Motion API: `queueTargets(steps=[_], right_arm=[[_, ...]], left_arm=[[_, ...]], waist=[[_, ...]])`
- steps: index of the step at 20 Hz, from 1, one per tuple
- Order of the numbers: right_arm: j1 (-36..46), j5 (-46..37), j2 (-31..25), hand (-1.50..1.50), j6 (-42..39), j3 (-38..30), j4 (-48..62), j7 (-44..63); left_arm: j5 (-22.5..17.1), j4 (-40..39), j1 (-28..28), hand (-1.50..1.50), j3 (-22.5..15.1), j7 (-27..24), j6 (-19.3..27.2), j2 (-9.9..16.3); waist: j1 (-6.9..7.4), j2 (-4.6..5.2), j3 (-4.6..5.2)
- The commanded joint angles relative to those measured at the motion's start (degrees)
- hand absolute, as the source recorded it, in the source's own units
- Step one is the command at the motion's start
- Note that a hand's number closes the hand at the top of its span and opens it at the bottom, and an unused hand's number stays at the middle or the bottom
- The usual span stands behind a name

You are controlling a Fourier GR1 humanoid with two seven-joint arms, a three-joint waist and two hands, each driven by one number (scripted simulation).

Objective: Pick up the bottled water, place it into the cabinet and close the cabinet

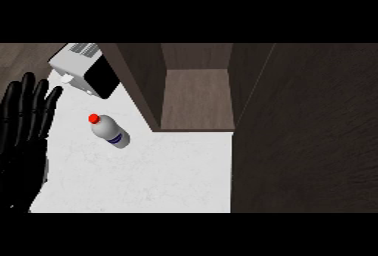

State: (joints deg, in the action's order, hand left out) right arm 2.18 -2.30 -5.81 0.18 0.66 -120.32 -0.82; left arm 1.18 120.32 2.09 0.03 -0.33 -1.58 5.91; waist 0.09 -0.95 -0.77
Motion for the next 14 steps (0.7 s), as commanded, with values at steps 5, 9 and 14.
queueTargets(steps=[5,9,14], right_arm=[[-6.73,2.39,0.84,-1.5,-2.68,3.01,-4.08,-0.27],[-5.71,7.88,0.96,-1.5,-7.26,8.46,-4.02,4.67],[-15.04,9.68,0.25,-1.5,-7.78,11.27,-15.18,8.89]], left_arm=[[16.55,-0.26,2.61,-1.5,6.69,5.25,22.03,-5.75],[12.01,-2.31,4.71,-1.5,7.1,12.24,39.4,-5.85],[24.4,-1.09,6.01,-1.5,-4.58,21.42,53.15,-5.89]], waist=[[-0.71,0.66,0.56],[-0.4,0.89,0.69],[-1.43,0.65,0.63]])
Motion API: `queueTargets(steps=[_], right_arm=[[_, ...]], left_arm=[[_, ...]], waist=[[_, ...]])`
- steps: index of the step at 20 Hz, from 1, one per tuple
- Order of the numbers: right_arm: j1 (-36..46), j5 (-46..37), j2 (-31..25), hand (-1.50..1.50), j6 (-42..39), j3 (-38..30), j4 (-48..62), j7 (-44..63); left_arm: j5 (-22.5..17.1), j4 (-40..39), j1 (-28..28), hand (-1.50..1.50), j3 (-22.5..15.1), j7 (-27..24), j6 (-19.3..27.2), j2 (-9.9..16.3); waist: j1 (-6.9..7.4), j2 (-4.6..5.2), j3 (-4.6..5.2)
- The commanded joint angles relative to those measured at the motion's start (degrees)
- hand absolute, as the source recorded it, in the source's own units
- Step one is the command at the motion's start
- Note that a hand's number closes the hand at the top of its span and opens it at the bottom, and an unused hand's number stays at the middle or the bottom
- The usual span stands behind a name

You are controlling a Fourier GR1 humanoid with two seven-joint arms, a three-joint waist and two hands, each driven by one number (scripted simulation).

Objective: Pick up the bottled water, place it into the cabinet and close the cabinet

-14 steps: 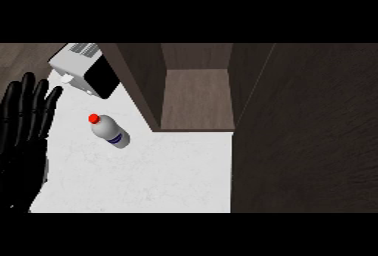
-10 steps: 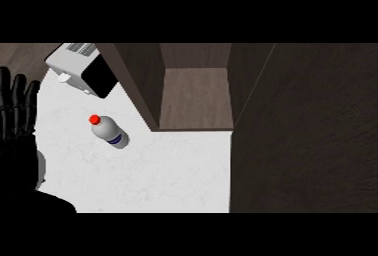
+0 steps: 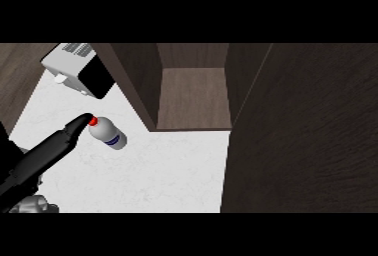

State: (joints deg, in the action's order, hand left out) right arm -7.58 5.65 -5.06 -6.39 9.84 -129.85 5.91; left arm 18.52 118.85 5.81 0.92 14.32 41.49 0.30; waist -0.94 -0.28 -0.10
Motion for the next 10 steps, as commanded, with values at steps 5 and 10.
queueTargets(steps=[5,10], right_arm=[[-8.15,-1.36,0.52,-1.5,0.89,7.78,-12.62,6.87],[-7.09,-6.8,1.92,-1.5,4.19,13.31,-16.75,12.25]], left_arm=[[24.46,6.14,0.96,-1.5,-15.97,21.52,14.84,-0.3],[38.61,5.63,5.32,-1.5,-20.53,35.97,14.51,-0.3]], waist=[[0.47,-0.24,-0.09],[0.58,-0.12,-0.04]])
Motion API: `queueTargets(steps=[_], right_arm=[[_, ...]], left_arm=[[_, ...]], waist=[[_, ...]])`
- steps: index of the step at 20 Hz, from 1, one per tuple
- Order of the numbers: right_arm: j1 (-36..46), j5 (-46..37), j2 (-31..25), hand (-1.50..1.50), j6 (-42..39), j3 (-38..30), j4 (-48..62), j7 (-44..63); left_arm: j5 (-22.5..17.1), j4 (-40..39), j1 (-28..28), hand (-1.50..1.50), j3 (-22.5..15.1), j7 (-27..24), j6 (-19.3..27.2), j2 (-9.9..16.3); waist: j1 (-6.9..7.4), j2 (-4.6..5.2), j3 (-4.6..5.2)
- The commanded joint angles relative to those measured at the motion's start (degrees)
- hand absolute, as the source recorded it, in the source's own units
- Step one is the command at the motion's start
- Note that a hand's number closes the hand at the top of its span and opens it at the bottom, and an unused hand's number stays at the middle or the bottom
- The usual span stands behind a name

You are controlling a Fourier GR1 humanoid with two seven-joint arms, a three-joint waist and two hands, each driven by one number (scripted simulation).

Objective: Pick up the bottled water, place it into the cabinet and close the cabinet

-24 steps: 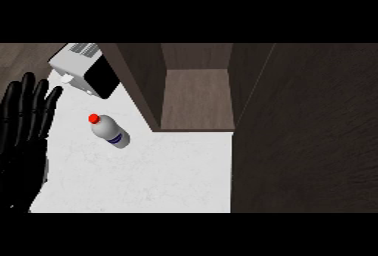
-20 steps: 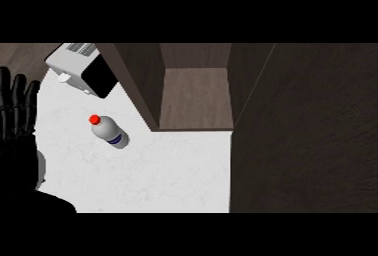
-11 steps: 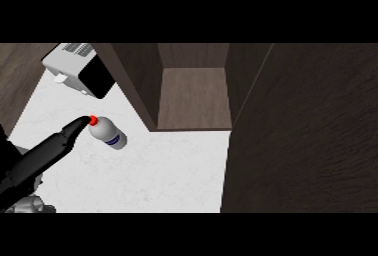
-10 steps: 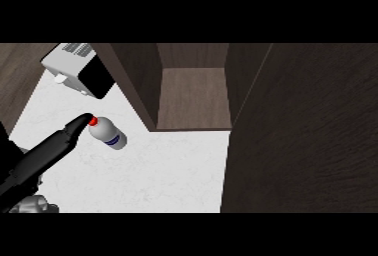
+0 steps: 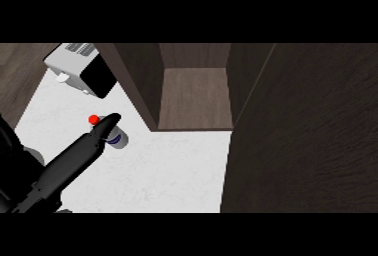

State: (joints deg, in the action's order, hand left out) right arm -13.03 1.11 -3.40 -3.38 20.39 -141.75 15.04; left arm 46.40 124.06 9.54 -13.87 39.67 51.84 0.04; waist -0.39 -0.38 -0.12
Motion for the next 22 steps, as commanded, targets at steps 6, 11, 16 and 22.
queueTargets(steps=[6,11,16,22], right_arm=[[-2.67,-7.39,1.03,-1.5,3.8,8.91,-4.62,2.41],[-1.72,-12.44,1.51,-1.5,7.5,13.87,-4.99,4.08],[-3.05,-9.37,-1.82,-1.5,7.04,10.7,-6.12,2.12],[-0.3,-14.25,-0.55,-1.5,11.11,16.23,-4.88,3.57]], left_arm=[[21.95,7.54,2.22,-1.5,-8.05,23.25,-1.33,-0.04],[22.06,7.06,2.73,-1.5,-5.94,24.66,-4.57,-0.04],[24.5,6.82,-0.04,-1.5,-8.98,26.48,-3.16,-0.04],[20.55,4.86,-0.09,-1.5,-5.35,24.03,-4.16,-0.04]], waist=[[0.27,-0.05,0.05],[0.04,0.08,0.14],[0.0,0.1,0.12],[-0.04,0.16,0.17]])
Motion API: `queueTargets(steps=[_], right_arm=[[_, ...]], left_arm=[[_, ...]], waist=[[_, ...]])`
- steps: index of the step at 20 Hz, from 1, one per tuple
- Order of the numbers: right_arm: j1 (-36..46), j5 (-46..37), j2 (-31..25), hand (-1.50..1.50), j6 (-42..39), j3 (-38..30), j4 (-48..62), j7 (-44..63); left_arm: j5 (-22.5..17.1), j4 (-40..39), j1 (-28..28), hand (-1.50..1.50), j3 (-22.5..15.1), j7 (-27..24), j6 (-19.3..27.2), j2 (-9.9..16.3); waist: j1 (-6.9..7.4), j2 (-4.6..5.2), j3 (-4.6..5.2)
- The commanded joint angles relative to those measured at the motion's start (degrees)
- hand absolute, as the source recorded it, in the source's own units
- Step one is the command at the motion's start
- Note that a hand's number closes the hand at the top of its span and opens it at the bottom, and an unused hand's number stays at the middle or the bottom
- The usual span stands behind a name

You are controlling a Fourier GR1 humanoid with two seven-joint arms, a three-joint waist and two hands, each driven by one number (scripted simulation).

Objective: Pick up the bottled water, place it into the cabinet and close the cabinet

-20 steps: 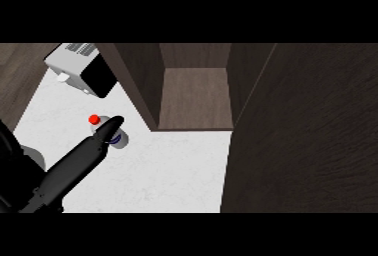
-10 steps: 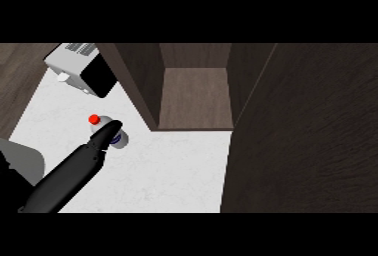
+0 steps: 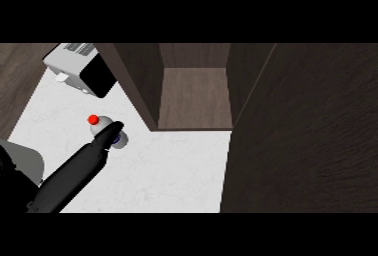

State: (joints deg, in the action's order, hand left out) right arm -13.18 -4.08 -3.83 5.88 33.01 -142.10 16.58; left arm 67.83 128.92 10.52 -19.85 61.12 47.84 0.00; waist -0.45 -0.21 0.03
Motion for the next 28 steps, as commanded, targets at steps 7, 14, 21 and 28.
queueTargets(steps=[7,14,21,28], right_arm=[[-0.92,-7.64,-2.36,-1.5,2.47,3.86,-5.77,1.88],[3.43,-5.1,-3.93,-1.5,3.74,-0.2,-4.27,3.99],[-0.91,-6.18,-7.24,-1.5,5.53,3.7,-8.36,3.28],[2.67,-5.4,-7.8,-1.5,6.66,2.76,-7.19,4.11]], left_arm=[[-8.67,-10.04,-0.37,-1.5,3.92,-3.71,5.31,0.12],[-21.2,-15.39,-0.58,-1.5,7.93,-10.23,9.66,4.71],[-31.52,-21.15,-2.03,-1.5,10.51,-18.51,13.8,7.96],[-47.78,-29.26,-5.47,-1.5,7.5,-33.93,19.34,9.09]], waist=[[-0.33,0.1,0.02],[-0.07,0.26,0.05],[-0.41,0.14,0.05],[-0.28,0.2,0.12]])
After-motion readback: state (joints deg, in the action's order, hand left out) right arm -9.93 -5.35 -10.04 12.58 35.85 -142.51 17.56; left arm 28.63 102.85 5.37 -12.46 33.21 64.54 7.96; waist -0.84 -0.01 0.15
